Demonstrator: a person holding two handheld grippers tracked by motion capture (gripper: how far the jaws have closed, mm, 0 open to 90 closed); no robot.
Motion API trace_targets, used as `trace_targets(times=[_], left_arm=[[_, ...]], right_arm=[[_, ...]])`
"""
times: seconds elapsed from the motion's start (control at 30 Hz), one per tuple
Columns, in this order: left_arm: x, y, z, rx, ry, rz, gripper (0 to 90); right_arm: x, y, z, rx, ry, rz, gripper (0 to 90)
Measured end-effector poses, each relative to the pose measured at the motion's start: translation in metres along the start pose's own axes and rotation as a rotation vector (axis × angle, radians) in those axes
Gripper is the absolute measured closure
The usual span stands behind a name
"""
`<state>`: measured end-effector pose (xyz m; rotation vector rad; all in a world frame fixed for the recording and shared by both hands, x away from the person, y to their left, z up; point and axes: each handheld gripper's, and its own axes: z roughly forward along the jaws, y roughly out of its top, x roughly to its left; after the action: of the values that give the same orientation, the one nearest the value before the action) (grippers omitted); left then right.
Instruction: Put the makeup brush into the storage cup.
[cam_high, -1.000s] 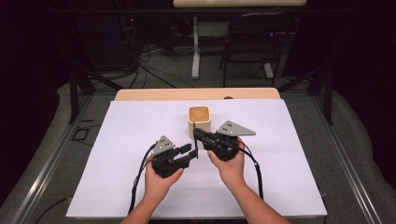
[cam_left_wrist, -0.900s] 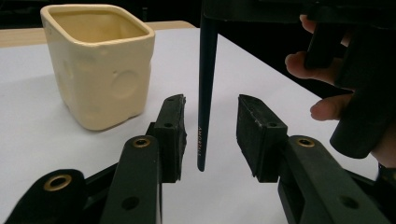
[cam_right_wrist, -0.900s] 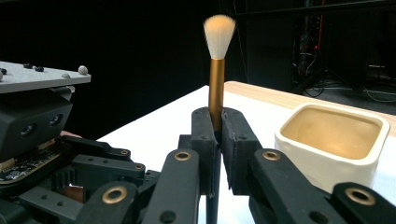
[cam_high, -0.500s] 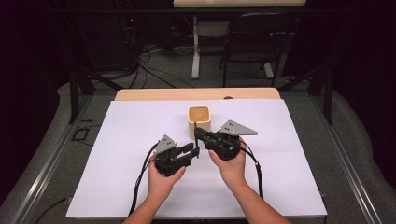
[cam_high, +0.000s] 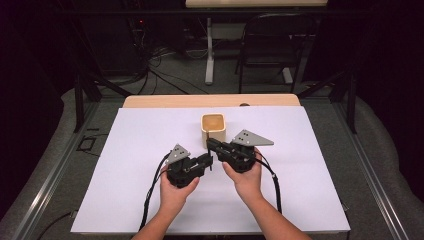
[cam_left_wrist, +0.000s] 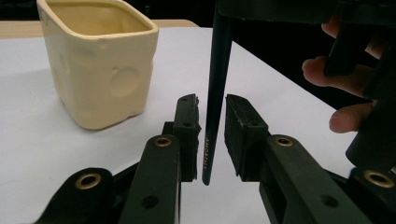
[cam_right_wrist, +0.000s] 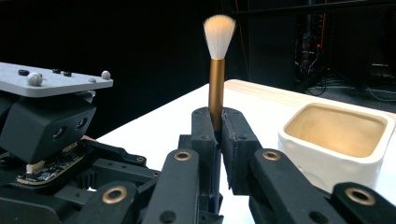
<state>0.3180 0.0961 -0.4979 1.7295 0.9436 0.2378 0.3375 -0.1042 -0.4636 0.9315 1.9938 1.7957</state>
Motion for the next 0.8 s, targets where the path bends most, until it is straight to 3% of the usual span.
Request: trace_targets(times=[0.47,0.8], left_arm=[[0.0001,0.0000,-0.0003,-0.006,-0.004,-0.013,82.1],[-0.0007,-0.0004,-0.0005,-0.004,0.002,0.002,83.3]], right_arm=[[0.0012,-0.0017,0.0010,0.007,0.002,-0.006,83.9],[0.0011,-0.0019,0.0006,0.013,0.001,-0.008,83.9]])
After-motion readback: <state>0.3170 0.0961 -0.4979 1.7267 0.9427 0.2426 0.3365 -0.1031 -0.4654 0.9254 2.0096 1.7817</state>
